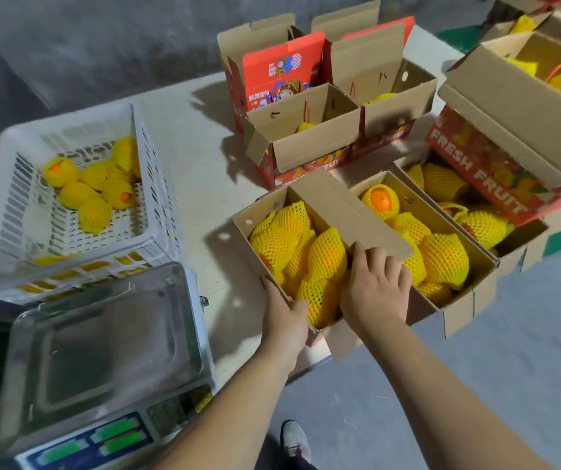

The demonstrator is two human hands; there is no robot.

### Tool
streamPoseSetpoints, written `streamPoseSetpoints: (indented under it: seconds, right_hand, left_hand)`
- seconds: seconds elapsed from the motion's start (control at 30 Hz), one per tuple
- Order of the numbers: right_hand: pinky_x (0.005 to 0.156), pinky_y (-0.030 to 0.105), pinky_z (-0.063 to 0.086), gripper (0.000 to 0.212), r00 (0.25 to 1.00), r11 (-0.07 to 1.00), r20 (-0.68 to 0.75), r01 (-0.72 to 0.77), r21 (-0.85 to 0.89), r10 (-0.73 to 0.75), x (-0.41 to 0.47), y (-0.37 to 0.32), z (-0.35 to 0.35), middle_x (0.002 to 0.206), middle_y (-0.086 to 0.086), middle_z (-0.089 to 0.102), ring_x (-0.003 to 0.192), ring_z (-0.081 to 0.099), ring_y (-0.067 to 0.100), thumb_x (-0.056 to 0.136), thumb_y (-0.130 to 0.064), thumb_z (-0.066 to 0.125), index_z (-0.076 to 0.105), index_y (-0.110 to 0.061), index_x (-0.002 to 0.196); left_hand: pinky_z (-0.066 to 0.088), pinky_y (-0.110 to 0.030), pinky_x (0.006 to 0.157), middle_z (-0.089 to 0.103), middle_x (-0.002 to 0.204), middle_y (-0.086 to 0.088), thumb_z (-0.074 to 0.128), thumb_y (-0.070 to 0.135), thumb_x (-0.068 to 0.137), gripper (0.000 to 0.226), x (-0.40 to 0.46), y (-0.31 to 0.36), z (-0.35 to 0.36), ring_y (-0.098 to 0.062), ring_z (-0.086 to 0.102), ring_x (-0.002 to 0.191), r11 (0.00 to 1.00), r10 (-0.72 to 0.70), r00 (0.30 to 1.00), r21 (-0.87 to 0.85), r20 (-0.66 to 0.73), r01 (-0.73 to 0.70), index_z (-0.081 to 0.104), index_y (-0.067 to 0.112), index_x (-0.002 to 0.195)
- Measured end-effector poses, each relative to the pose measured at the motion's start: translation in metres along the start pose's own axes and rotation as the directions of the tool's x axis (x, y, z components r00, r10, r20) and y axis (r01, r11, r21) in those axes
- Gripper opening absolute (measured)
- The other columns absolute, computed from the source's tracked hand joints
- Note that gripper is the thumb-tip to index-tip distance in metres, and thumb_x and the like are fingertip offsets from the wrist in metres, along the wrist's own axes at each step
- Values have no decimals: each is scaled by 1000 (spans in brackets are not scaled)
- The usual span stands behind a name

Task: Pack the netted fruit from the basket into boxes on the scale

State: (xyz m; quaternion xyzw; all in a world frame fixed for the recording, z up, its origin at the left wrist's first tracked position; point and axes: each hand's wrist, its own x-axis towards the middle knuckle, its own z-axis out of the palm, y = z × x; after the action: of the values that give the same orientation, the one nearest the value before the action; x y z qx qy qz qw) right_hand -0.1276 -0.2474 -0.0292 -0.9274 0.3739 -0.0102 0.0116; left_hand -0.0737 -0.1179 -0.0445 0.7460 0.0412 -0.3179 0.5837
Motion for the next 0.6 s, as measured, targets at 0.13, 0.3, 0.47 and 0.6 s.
streamPoseSetpoints:
  seconds: [0.13, 0.3, 0.47, 0.6]
  right_hand:
    - [103, 50, 40, 59, 998, 995, -53, 45, 84, -40, -20, -14, 0, 134, 17, 51, 122, 49, 41, 96, -23, 43, 40, -9, 153]
    - [72, 44, 41, 39, 998, 938, -13, 62, 340, -61, -27, -19, 6, 115, 15, 56, 99, 58, 42, 94, -9, 47, 52, -14, 133]
    - [88, 48, 52, 40, 991, 846, 88, -135, 516, 104, 2, 17, 9, 127, 13, 63, 111, 62, 39, 99, -13, 43, 59, -21, 135]
    - [80, 43, 50, 35, 978, 782, 76, -200, 590, 193, 4, 21, 7, 119, 16, 68, 95, 60, 35, 98, -13, 38, 64, -18, 121]
  left_hand:
    - [48, -54, 114, 41, 163, -1, 42, 9, 108, 71, -10, -15, -22, -31, 50, 140, 995, 43, 999, 89, -9, -42, 11, 34, 166]
    - [42, -54, 118, 35, 167, -2, 43, 11, 108, 72, -7, -32, -42, -32, 44, 145, 992, 28, 999, 127, -16, -26, 8, 31, 167]
    - [54, -50, 104, 36, 165, 2, 48, 17, 107, 77, 3, -2, -14, -30, 59, 126, 993, 35, 986, 109, 162, -53, 4, 40, 166]
    - [41, -57, 117, 25, 171, -7, 48, 31, 109, 82, 24, 10, -9, -42, 42, 147, 985, -40, 969, 174, 242, -3, -11, 40, 165]
